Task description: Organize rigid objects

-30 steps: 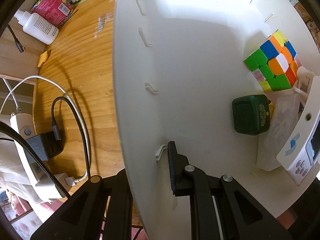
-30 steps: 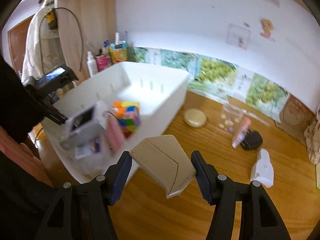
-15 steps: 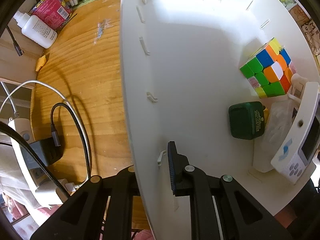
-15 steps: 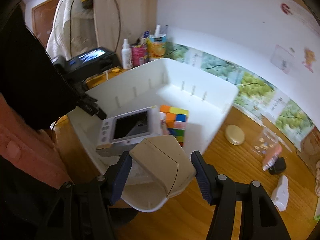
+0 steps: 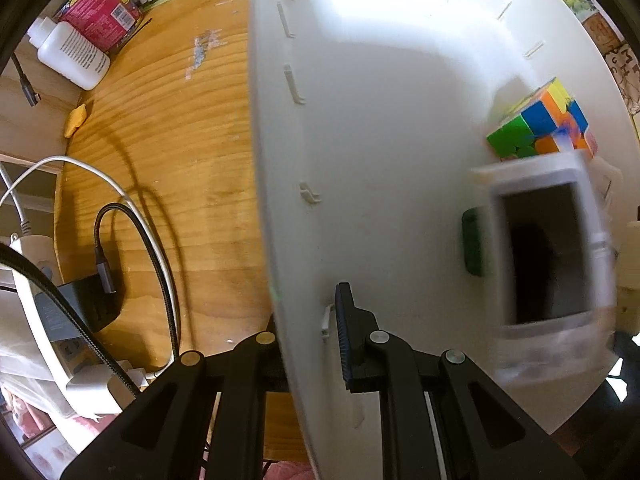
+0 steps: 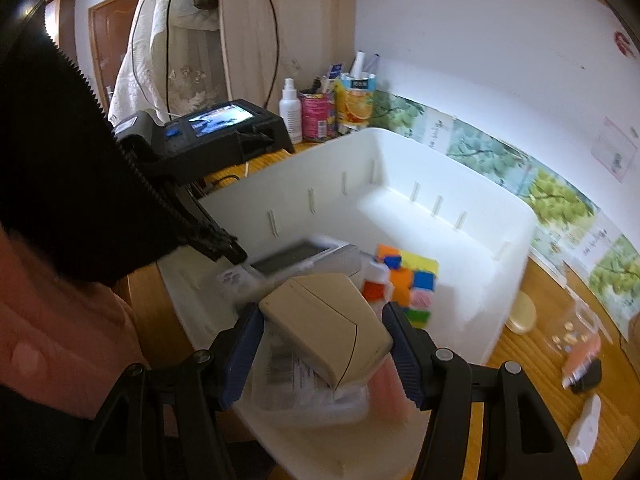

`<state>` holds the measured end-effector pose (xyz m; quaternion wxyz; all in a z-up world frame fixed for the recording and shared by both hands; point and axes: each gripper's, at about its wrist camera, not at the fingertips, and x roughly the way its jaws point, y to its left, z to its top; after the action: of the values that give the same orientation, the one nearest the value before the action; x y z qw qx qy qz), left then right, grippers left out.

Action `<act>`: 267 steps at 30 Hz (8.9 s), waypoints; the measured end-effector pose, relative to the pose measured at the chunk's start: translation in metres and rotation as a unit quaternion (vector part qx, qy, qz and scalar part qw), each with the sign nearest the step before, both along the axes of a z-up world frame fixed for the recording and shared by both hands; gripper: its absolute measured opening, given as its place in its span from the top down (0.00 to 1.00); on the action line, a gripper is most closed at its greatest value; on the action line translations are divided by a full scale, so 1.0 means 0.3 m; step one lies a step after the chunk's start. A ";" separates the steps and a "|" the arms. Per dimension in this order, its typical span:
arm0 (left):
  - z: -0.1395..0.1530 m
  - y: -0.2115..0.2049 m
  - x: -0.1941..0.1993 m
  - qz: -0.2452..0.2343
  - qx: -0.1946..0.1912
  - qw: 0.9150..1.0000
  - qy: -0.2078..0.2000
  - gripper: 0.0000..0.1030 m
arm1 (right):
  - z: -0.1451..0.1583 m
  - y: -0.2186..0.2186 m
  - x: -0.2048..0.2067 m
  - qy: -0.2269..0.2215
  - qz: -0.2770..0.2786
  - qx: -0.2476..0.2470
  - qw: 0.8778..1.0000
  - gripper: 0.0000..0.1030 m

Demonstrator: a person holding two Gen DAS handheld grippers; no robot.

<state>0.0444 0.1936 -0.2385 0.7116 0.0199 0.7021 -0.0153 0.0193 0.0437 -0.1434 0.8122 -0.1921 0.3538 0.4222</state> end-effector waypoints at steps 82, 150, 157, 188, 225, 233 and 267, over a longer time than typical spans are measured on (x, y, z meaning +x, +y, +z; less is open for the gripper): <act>0.046 0.196 -0.188 0.311 0.006 0.949 -0.056 0.78 | -0.283 -0.917 0.476 0.090 -0.492 0.018 0.866 0.26; 0.044 0.137 -0.040 0.169 -0.003 0.984 -0.059 0.91 | -0.166 -0.767 0.178 0.110 -0.511 0.028 0.852 0.35; 0.034 0.113 -0.030 0.171 0.007 0.984 -0.056 0.90 | -0.234 -0.780 0.223 0.150 -0.514 0.008 0.845 0.33; 0.004 0.109 -0.022 0.177 0.016 0.983 -0.040 0.88 | -0.262 -0.740 0.329 0.155 -0.488 -0.059 0.857 0.47; -0.005 0.004 0.016 0.030 0.011 0.999 -0.032 0.88 | 0.067 -0.529 0.176 0.086 -0.435 0.110 0.889 0.47; 0.000 -0.003 0.025 0.013 0.003 0.999 -0.031 0.88 | 0.123 -0.377 0.166 0.051 -0.359 0.138 0.922 0.47; -0.031 0.024 -0.034 0.082 0.020 0.996 -0.022 0.90 | 0.081 -0.222 0.283 0.050 -0.204 0.126 0.970 0.35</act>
<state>0.0343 0.2007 -0.2479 0.7253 -0.0232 0.6856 0.0582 0.1043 -0.0230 -0.1190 0.8803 0.0094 0.3691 0.2978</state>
